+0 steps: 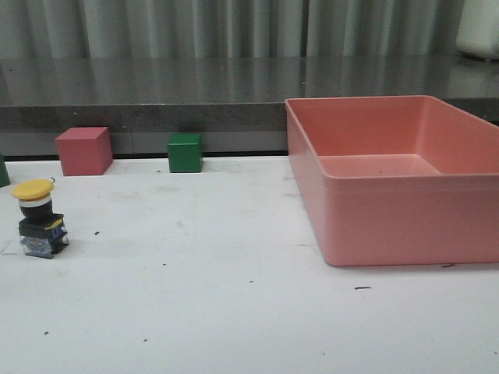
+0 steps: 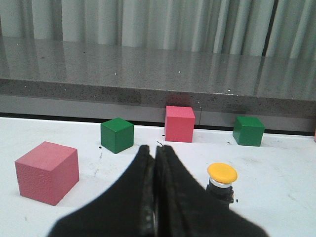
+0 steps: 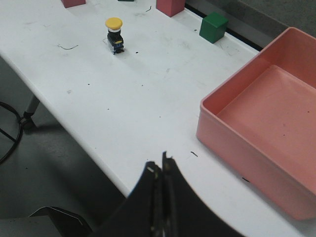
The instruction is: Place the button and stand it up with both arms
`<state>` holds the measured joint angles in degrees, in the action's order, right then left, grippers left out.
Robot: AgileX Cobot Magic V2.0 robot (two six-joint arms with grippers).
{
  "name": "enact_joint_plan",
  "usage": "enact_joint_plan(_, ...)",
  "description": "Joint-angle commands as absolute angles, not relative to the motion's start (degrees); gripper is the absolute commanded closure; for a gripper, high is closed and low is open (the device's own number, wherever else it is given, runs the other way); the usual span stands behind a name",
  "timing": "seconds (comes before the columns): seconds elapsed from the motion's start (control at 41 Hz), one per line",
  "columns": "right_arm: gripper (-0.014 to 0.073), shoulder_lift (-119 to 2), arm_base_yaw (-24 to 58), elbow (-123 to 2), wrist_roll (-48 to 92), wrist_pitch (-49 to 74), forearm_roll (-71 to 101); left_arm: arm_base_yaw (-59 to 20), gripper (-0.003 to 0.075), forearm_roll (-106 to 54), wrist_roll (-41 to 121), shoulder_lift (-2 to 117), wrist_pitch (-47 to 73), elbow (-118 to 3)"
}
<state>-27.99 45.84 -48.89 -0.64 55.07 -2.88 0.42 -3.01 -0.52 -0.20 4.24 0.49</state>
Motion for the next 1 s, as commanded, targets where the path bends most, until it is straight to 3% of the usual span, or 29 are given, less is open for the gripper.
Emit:
enact_joint_plan(0.0, 0.0711, -28.18, 45.51, -50.17, 0.00, 51.45, -3.61, 0.63, 0.0740, -3.50, -1.25, -1.51, -1.00, 1.34)
enact_joint_plan(0.244, 0.0711, -25.87, 41.80, -46.70, 0.00, 49.44, -3.74, 0.63, 0.0740, -3.50, -1.25, -1.51, -1.00, 1.34)
enact_joint_plan(0.585, 0.0711, -9.10, 19.20, -20.86, 0.00, 18.29, -3.85, 0.63, 0.0740, -3.50, -1.25, -1.51, -1.00, 1.34)
enact_joint_plan(0.976, 0.0711, -0.28, 5.28, -0.73, 0.00, -2.35, -3.85, 0.63, 0.0740, -3.50, -1.25, -1.51, -1.00, 1.34)
